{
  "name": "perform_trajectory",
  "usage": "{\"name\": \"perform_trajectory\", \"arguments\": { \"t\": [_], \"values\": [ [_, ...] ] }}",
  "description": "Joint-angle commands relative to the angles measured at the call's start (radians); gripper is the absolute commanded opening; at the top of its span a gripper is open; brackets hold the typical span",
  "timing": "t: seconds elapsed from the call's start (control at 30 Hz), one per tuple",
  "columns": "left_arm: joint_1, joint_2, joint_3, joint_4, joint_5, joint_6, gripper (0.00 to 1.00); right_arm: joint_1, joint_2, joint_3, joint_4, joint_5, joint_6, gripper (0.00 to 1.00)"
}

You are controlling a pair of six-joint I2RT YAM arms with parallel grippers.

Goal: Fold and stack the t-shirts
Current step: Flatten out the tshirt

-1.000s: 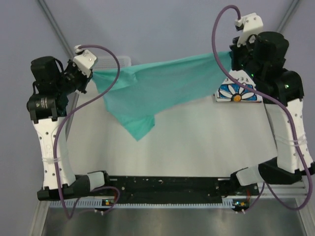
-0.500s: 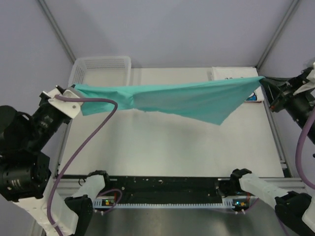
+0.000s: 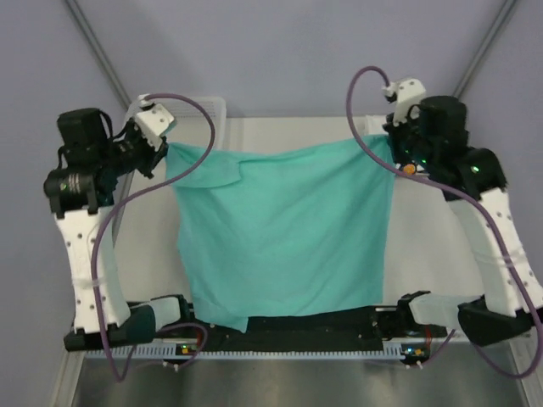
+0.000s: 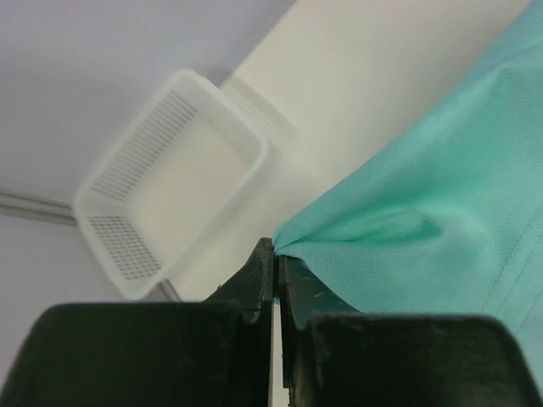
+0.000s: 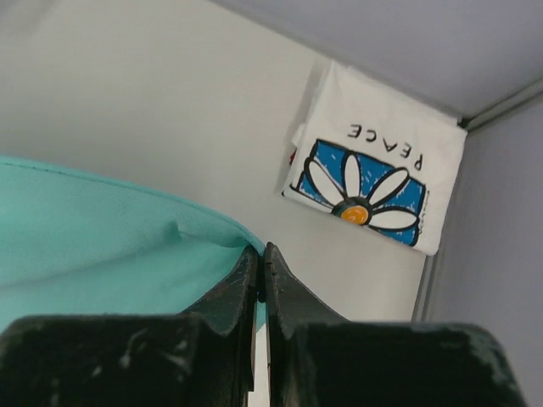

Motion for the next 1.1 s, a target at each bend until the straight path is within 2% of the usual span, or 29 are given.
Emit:
{"name": "perform_trajectory", "arguments": {
  "t": [0.0, 0.13, 0.23, 0.4, 0.57, 0.7, 0.8, 0.87, 0.93, 1.07],
  "values": [
    [-0.023, 0.131, -0.132, 0.115, 0.051, 0.036, 0.00, -0.051, 0.149, -0.137, 0.169, 0.047, -0.011, 0.00],
    [-0.084, 0.260, -0.259, 0.213, 0.047, 0.102, 0.00, -0.076, 0.301, -0.208, 0.266, 0.040, -0.047, 0.00],
    [-0.122, 0.362, -0.326, 0.292, 0.024, 0.140, 0.00, -0.078, 0.408, -0.237, 0.278, 0.054, -0.080, 0.00],
    [-0.127, 0.548, -0.330, 0.313, 0.039, 0.188, 0.00, -0.082, 0.529, -0.288, 0.291, 0.126, -0.118, 0.00],
    [-0.132, 0.669, -0.312, 0.301, 0.028, 0.263, 0.00, -0.088, 0.582, -0.332, 0.320, 0.154, -0.138, 0.00],
    [-0.138, 0.695, -0.336, 0.365, -0.024, 0.277, 0.15, -0.088, 0.586, -0.343, 0.337, 0.116, -0.135, 0.00],
    [-0.165, 0.691, -0.366, 0.450, -0.099, 0.259, 0.40, -0.087, 0.583, -0.341, 0.341, 0.071, -0.123, 0.00],
    [-0.173, 0.683, -0.367, 0.456, -0.127, 0.263, 0.51, -0.087, 0.585, -0.343, 0.341, 0.051, -0.115, 0.00],
    [-0.185, 0.660, -0.383, 0.453, -0.144, 0.282, 0.55, -0.088, 0.588, -0.341, 0.343, 0.039, -0.109, 0.00],
    [-0.221, 0.553, -0.467, 0.428, -0.154, 0.337, 0.59, -0.087, 0.594, -0.343, 0.343, 0.025, -0.100, 0.00]
  ]
}}
